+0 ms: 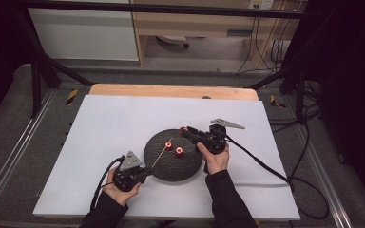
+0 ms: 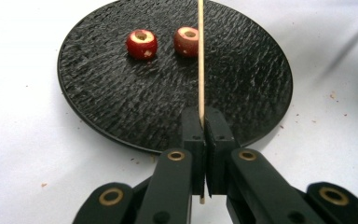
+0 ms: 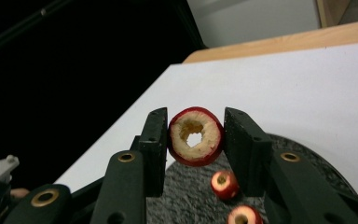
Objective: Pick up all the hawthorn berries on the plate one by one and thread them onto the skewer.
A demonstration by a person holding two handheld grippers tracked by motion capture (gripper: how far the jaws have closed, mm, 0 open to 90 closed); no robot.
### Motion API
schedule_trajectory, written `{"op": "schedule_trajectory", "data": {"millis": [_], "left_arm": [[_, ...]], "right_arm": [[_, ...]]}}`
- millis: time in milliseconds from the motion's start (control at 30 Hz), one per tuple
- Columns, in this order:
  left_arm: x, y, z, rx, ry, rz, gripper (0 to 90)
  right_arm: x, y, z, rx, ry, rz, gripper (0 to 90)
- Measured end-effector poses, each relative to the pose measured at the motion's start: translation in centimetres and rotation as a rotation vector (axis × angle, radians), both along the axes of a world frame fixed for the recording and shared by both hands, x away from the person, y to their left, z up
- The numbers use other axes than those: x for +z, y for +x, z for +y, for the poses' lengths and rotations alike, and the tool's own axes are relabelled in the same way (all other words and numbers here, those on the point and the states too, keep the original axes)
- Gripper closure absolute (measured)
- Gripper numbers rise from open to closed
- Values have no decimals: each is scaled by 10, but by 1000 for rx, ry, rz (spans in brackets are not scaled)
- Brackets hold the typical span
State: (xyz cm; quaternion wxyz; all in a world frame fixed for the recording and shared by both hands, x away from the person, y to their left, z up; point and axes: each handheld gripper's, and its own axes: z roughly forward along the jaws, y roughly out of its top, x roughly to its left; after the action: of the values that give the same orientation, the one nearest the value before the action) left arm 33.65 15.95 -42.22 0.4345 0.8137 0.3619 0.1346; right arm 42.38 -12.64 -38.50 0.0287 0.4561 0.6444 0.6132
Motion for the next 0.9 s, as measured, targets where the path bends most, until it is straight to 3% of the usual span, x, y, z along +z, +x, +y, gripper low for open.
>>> {"op": "schedule_trajectory", "data": {"millis": [400,900], "left_arm": [[3,3,-11,43,-40,8,880],[5,11,-21,78,-95,17,879]], "right_arm": [[-4,4,7,-40,139,-48,615],[-12,6,15,-104,222,-100,615]]}}
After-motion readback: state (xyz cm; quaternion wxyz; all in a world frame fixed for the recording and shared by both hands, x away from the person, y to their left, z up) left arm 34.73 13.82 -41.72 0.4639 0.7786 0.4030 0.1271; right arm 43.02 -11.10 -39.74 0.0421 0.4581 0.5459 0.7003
